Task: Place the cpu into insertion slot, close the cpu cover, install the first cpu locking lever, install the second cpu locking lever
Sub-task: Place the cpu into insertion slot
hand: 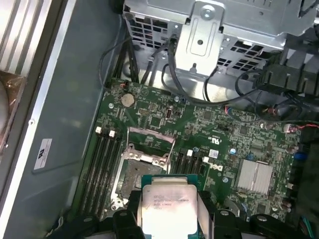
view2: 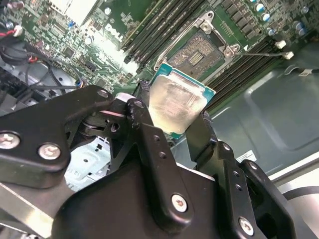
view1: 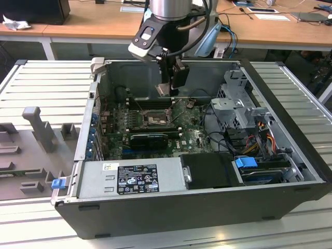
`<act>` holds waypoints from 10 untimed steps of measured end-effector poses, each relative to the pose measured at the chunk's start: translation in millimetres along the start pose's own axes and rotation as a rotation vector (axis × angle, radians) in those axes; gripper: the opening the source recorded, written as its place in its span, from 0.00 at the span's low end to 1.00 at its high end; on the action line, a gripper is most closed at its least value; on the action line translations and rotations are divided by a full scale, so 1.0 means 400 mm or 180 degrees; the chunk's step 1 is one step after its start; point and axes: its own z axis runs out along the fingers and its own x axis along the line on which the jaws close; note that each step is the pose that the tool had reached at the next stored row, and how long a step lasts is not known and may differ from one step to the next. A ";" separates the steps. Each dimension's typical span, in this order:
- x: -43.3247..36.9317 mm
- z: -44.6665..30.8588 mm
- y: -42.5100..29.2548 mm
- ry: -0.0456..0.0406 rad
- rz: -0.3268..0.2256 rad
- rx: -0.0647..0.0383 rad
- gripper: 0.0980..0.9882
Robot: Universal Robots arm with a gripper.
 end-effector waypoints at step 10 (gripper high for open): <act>0.000 0.012 -0.001 -0.0056 0.0650 -0.0012 0.49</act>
